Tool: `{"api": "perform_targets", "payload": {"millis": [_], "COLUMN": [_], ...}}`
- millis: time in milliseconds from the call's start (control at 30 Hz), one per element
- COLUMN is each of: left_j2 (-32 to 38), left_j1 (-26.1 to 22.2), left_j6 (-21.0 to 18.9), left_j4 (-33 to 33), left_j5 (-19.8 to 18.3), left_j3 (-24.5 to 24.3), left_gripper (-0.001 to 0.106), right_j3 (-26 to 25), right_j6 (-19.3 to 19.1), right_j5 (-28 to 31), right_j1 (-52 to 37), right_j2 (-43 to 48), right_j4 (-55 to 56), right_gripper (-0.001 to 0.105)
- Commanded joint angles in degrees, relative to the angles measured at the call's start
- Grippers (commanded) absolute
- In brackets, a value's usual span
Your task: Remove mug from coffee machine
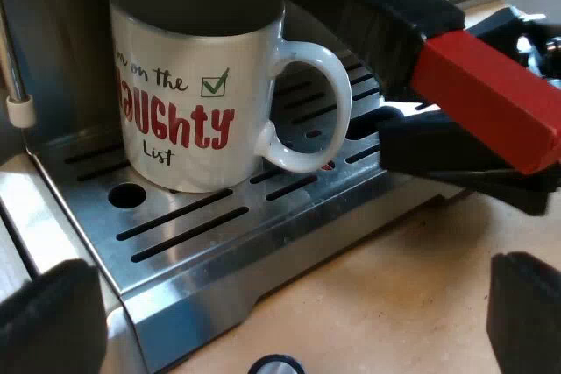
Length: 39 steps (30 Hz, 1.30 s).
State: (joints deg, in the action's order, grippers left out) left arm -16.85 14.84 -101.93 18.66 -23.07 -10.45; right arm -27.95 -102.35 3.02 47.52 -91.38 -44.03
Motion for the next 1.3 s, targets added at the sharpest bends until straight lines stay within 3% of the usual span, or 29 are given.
{"api": "perform_targets", "payload": {"millis": [33, 200, 333, 467, 800, 1000, 1100, 1167, 1300], "left_j2": [0.2, 0.2, 0.2, 0.2, 0.2, 0.2, 0.2, 0.2, 0.2], "left_j1": [0.3, 0.3, 0.3, 0.3, 0.3, 0.3, 0.3, 0.3, 0.3], "left_j6": [-0.7, -0.7, -0.7, -0.7, -0.7, -0.7, -0.7, -0.7, -0.7], "left_j4": [-1.4, -1.4, -1.4, -1.4, -1.0, -1.0, -1.0, -1.0, -1.3], "left_j5": [0.2, 0.2, 0.2, 0.2, 0.2, 0.2, 0.2, -1.7, -4.0], "left_j3": [-0.3, -0.3, -0.3, -0.3, 0.2, 0.2, 0.2, 0.2, 0.2], "left_gripper": [0.089, 0.089, 0.089, 0.089, 0.089, 0.089, 0.089, 0.089, 0.089], "right_j3": [-1.6, -3.2, -5.5, -8.6, -10.6, -10.6, -10.7, -10.7, -10.7], "right_j6": [-0.2, 2.4, 2.3, 2.3, 2.3, 6.0, 6.0, 6.0, 6.0], "right_j5": [0.3, 2.9, 3.6, 8.8, 11.4, 11.4, 11.4, 11.4, 11.3], "right_j1": [0.2, 0.2, 0.6, 2.4, 3.0, 3.0, 3.0, 3.0, 3.0], "right_j2": [-1.4, -3.7, -5.7, -8.5, -10.0, -10.0, -10.0, -10.0, -10.0], "right_j4": [-1.6, -2.5, -2.5, -2.5, -2.0, -0.6, -0.6, -0.6, -0.7], "right_gripper": [0.063, 0.063, 0.063, 0.063, 0.063, 0.062, 0.049, 0.03, 0.005]}}
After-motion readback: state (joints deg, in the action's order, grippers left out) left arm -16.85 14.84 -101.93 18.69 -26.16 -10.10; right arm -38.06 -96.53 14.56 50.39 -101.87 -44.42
